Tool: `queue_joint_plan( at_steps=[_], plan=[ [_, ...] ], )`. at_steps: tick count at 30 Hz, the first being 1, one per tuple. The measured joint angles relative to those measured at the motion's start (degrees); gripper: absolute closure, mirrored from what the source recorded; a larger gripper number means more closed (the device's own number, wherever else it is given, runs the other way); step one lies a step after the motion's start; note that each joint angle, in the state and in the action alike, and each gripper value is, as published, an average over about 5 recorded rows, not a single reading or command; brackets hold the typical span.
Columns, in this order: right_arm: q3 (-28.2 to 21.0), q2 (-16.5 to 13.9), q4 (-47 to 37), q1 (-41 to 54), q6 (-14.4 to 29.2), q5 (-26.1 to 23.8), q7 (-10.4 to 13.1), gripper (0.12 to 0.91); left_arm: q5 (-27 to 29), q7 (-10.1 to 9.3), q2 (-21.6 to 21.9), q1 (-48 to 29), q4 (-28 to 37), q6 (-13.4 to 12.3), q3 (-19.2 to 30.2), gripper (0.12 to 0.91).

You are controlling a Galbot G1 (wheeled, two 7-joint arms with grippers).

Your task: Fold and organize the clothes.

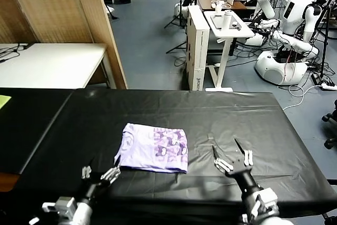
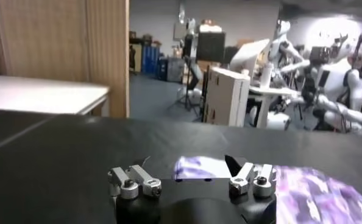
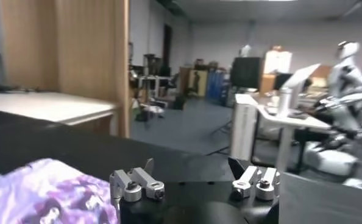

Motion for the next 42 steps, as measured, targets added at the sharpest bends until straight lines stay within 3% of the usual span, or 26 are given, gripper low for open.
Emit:
queue_joint_plan(
  at_steps=[11,42],
  plan=[
    [1.0,1.8,1.3,-10.5,3.1,-1.6,1.0,0.118,0.6,-0.63,-1.0,4.7,-2.1,0.4,-0.6,0.123],
    [1.3,2.0,5.6,-16.0,-1.9,-1.7,3.6,0.118,3.1,0.10,-1.1,9.3,-4.0,0.0,-2.4,0.123]
  ],
)
